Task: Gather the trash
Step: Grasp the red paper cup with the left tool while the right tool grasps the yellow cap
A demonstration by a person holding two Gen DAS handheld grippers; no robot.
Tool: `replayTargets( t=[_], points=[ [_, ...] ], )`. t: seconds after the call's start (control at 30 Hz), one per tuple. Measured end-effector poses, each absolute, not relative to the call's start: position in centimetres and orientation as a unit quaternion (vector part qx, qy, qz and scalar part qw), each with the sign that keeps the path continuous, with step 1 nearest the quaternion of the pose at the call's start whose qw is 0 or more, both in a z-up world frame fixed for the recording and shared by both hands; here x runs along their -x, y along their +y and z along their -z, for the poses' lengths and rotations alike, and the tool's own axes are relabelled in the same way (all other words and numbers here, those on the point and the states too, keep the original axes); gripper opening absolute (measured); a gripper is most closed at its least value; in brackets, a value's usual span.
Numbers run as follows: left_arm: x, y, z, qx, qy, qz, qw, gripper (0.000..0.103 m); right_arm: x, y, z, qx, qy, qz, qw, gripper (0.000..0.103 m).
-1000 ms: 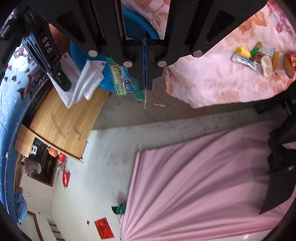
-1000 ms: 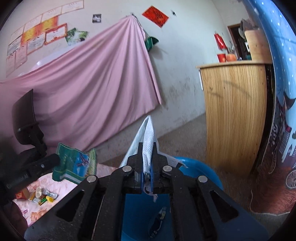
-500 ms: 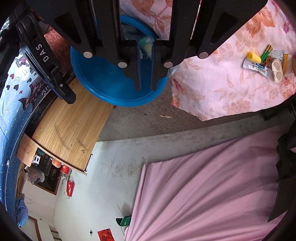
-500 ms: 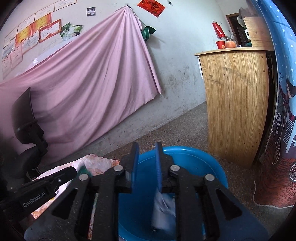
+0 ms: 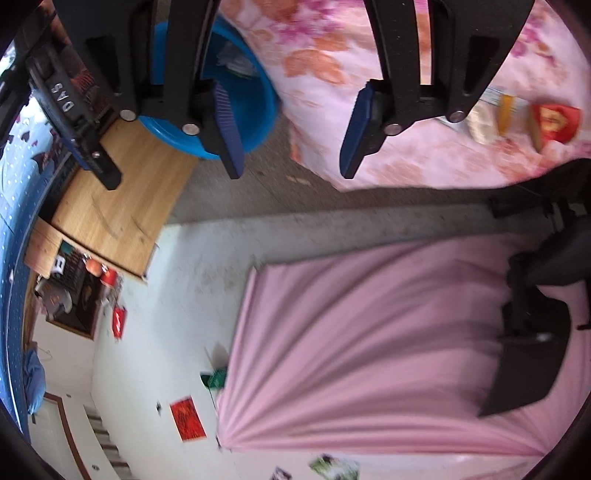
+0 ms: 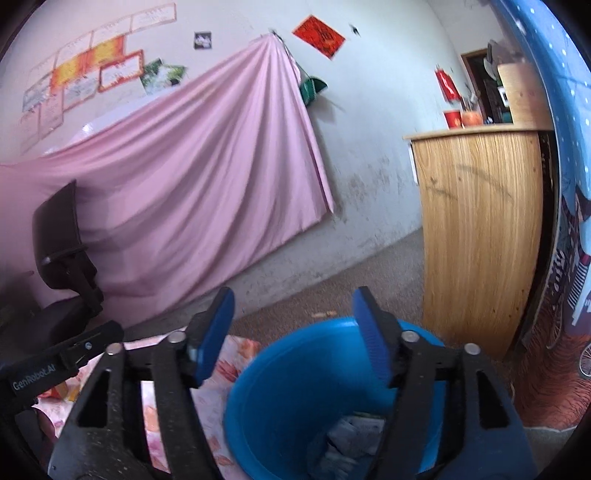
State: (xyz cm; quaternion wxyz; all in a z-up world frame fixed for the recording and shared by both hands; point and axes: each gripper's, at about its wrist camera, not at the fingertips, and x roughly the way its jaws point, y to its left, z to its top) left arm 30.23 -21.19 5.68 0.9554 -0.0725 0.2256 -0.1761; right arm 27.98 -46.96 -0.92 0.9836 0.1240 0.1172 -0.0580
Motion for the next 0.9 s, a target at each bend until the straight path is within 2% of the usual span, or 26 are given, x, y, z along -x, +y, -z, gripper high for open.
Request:
replayTargets(
  t=[0.07, 0.13, 0.23, 0.4, 0.6, 0.9],
  points=[
    [-29.4, -19.6, -6.1, 0.065, 0.205, 0.161, 0.963, 0.056, -27.7, -46.4, 0.4, -0.122, 0.099, 0.053, 0.986, 0.103],
    [-28.4, -18.0, -6.6, 0.059, 0.182, 0.140, 0.971, 0.076, -27.4, -45.7, -0.2, -0.121, 0.078, 0.046, 0.989, 0.103],
    [-27.2, -15.7, -6.9, 0.068, 0.158, 0.121, 0.978, 0.098, -26.7, -44.5, -1.0, -0.121, 0.046, 0.028, 0.991, 0.103],
    [-24.7, -11.4, -7.0, 0.097, 0.106, 0.070, 0.987, 0.101, -25.6, -42.0, -2.1, -0.114, -0.003, -0.001, 0.993, 0.103],
    [-22.5, -8.2, -6.1, 0.071, 0.081, 0.009, 0.994, 0.101, -24.6, -37.7, -3.0, -0.081, -0.046, -0.050, 0.994, 0.103],
    [-20.1, -4.6, -3.4, 0.023, 0.088, -0.046, 0.995, 0.101, -24.6, -32.4, -2.4, -0.031, -0.042, -0.103, 0.993, 0.103]
  ],
)
